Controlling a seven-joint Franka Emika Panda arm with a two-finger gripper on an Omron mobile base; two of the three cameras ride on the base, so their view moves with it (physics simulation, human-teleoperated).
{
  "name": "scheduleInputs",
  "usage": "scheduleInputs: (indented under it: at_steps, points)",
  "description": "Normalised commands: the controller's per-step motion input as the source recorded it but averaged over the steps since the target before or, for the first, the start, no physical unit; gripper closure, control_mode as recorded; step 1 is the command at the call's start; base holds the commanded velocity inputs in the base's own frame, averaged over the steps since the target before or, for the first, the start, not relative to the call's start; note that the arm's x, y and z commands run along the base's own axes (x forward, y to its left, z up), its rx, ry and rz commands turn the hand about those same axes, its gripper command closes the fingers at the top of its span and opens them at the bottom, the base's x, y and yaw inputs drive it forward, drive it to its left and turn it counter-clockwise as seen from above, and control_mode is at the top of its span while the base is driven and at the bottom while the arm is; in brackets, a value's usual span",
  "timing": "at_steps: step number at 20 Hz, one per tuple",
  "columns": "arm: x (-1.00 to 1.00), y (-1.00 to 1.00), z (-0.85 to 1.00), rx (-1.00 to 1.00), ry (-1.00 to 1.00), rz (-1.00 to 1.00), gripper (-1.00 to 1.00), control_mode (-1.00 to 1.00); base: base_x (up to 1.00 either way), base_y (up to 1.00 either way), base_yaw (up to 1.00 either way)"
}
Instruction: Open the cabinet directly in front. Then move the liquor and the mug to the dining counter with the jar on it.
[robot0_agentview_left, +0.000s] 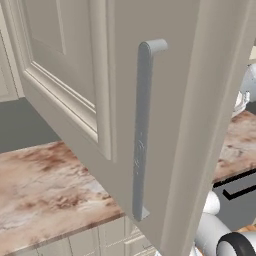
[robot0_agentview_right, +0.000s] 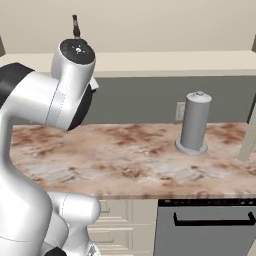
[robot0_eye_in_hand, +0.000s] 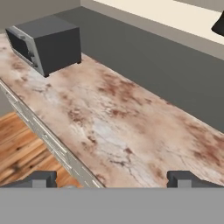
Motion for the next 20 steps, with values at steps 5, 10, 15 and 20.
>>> scheduleInputs:
  at_steps: [5, 10, 15, 20]
  points:
    - [0.00, 0.00, 0.00, 0.00, 0.00, 0.00, -1.00, 1.00, 0.24, -0.24, 0.00]
    - [0.00, 0.00, 0.00, 0.00, 0.00, 0.00, -1.00, 1.00, 0.58, -0.22, 0.00]
    - [0.00, 0.00, 0.00, 0.00, 0.00, 0.00, -1.00, 1.00, 0.37, -0.27, 0.00]
    - [0.19, -0.28, 0.31, 0.05, -0.06, 0.03, -1.00, -1.00, 0.00, 0.00, 0.00]
